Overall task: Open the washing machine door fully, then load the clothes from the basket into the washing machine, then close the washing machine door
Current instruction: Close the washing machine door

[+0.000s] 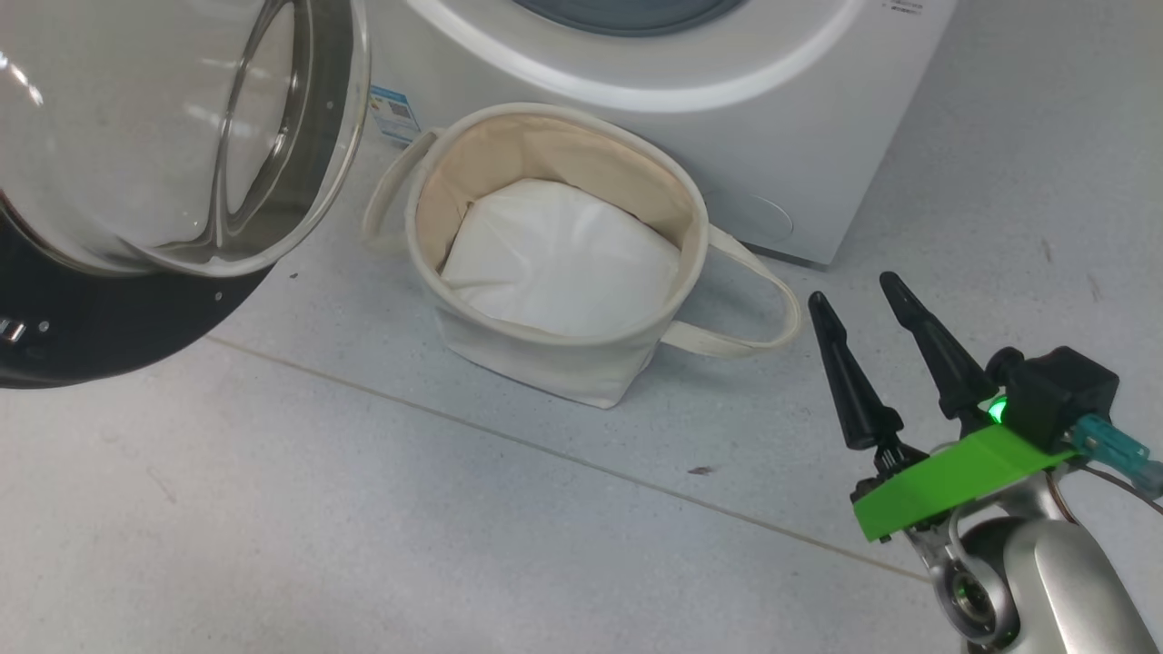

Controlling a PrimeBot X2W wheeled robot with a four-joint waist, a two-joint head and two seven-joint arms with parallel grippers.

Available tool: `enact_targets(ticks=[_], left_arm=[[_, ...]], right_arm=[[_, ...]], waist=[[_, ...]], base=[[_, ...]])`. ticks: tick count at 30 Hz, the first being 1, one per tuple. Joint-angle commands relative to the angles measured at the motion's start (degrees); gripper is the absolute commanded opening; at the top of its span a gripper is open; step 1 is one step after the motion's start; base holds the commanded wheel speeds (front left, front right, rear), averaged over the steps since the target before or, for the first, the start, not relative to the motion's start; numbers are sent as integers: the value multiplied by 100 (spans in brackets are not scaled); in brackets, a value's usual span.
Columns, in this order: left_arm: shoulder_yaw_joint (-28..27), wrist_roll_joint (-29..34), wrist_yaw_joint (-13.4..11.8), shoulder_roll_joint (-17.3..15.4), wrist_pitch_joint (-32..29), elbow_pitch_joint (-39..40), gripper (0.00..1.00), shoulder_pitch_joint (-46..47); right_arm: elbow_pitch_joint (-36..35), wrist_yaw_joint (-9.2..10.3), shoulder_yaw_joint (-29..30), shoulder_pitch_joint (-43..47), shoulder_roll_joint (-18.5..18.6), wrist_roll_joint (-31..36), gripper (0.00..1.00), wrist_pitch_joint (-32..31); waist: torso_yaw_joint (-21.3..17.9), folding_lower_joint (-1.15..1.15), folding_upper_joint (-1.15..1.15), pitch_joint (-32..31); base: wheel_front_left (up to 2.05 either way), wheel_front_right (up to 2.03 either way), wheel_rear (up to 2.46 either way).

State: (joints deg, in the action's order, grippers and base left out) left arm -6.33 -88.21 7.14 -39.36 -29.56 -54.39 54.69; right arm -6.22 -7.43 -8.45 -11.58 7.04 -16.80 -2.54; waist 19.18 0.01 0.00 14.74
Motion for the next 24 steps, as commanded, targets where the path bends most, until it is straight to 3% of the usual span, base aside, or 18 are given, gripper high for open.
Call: enact_targets(ticks=[1,15,24], left_arm=[[-205,-30,34,-353,58,260,0,-2],[122,-38,35,103,-262,917,0,-525],[487,-11,35,480,-416,2224,0,-1246]], right_arm=[[-262,-6,-120,-151,-78,69,100,-50],[-260,-6,-109,-123,-115,65,100,-45],[-136,-6,-81,-6,-129,-78,100,115]], waist=[[-41,-1,0,29],[-64,-1,0,-112],[-55,-1,0,-394]], base=[[0,0,0],[0,0,0],[0,0,0]])
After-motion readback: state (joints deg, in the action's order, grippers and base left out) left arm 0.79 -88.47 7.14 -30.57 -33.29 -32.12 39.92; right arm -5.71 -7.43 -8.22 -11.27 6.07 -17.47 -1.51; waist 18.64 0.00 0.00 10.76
